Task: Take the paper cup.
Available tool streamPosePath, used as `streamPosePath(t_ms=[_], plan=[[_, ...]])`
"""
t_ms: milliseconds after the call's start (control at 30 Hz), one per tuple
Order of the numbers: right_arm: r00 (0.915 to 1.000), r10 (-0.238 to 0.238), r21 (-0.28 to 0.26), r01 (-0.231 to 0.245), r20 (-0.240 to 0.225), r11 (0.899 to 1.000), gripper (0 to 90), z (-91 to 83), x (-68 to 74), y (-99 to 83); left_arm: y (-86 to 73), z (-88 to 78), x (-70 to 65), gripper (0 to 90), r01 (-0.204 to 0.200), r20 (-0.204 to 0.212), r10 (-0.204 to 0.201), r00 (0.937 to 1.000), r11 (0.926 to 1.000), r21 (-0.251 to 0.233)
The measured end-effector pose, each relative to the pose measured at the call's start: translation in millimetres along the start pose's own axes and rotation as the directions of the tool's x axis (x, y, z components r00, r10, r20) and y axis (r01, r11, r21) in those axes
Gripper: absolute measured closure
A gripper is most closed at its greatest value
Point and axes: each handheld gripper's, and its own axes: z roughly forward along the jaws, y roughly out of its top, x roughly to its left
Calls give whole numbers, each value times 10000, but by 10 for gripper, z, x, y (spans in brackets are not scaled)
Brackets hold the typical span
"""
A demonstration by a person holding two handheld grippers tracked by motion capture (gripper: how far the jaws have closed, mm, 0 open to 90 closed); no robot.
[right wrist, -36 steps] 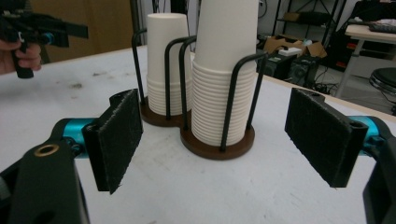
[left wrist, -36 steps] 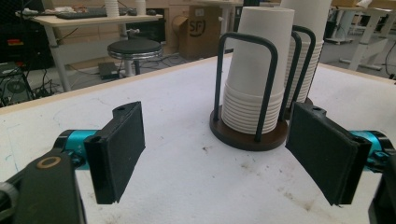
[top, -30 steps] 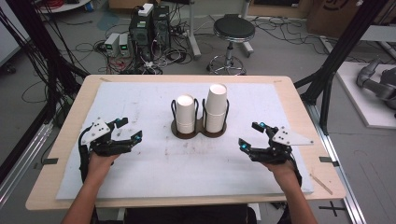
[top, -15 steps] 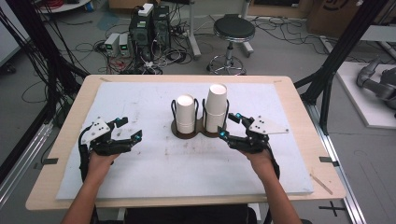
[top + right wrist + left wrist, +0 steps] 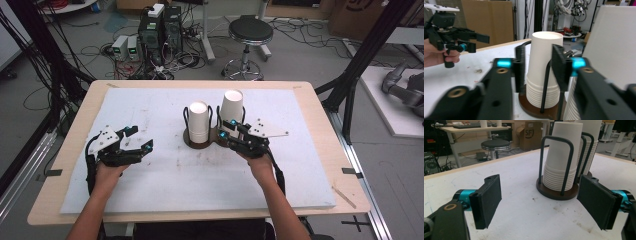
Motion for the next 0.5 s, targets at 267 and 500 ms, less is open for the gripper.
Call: streamPosePath(t_ms=[267, 500], plan=[[9982, 175, 58, -179, 568, 9998, 900, 212, 62, -48, -2, 2, 9, 195, -21, -38, 22, 10000, 10000, 20], [9985, -77, 202, 66, 544, 9998, 900, 345, 119, -104, -3, 3, 8, 195, -28, -38, 29, 10000, 10000, 23]])
